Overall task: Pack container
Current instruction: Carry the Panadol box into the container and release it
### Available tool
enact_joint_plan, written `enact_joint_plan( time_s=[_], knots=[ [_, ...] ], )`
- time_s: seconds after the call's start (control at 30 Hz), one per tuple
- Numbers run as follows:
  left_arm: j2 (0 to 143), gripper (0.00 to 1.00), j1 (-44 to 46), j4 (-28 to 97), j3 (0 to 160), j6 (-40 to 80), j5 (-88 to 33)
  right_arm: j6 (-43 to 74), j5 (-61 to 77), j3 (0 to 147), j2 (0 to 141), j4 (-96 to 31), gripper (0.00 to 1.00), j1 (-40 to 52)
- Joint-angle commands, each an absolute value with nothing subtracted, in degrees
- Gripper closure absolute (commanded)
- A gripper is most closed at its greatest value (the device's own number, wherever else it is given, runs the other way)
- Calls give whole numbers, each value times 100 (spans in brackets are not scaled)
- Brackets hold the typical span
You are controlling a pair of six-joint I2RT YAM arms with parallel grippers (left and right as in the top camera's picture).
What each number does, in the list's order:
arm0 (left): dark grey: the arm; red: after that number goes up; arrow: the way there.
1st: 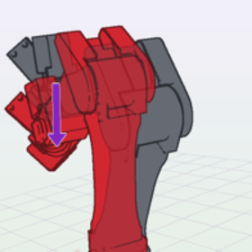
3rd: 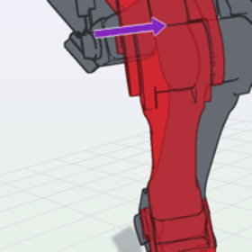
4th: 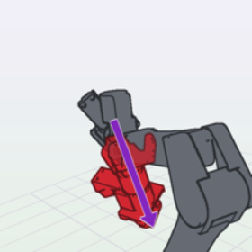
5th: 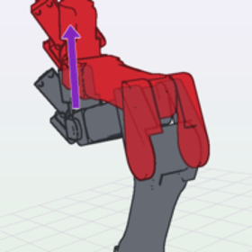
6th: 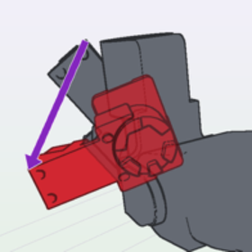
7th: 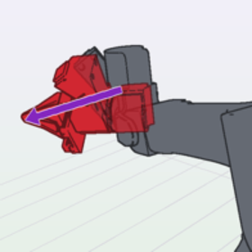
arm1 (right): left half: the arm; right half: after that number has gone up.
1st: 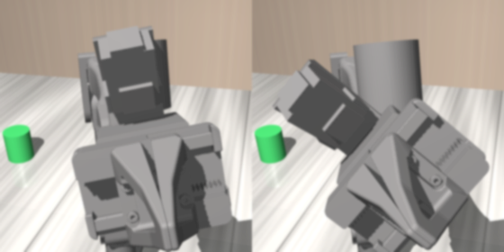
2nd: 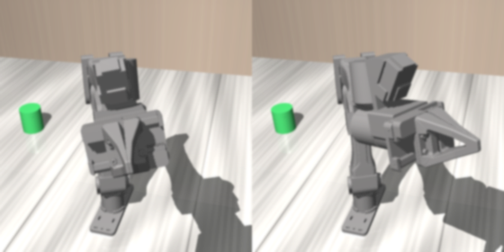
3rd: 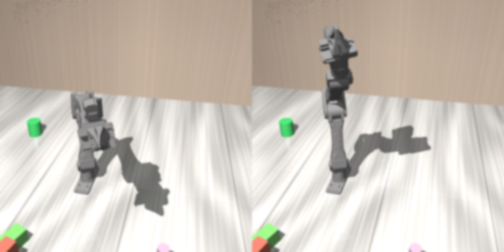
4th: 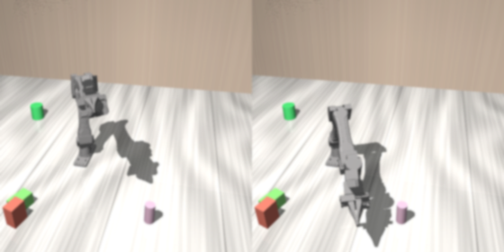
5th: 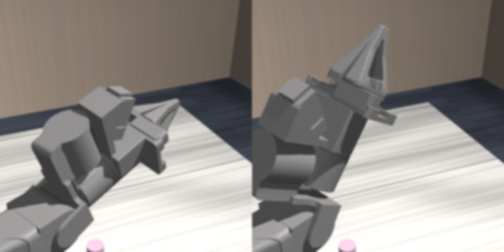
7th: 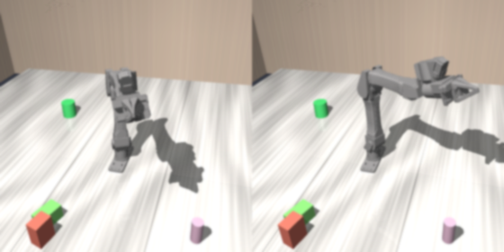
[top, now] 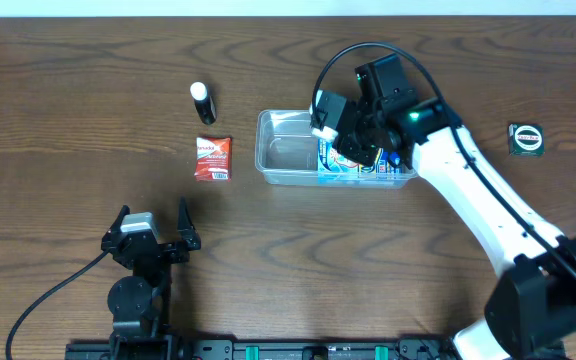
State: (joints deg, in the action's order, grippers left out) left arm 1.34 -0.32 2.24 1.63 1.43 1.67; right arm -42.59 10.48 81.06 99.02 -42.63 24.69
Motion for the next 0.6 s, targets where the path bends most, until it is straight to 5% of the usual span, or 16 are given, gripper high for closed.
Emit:
enact_joint_plan(
  time_s=[0.0, 0.57],
  knots=[
    [134, 2, -58, 397, 23, 89, 211, -4626, 1070, 8169, 10143, -4300, 58, 2477],
    [134, 2, -58, 397, 23, 89, 211, -4849, 757, 8165, 10805, -4598, 60, 2128]
  ],
)
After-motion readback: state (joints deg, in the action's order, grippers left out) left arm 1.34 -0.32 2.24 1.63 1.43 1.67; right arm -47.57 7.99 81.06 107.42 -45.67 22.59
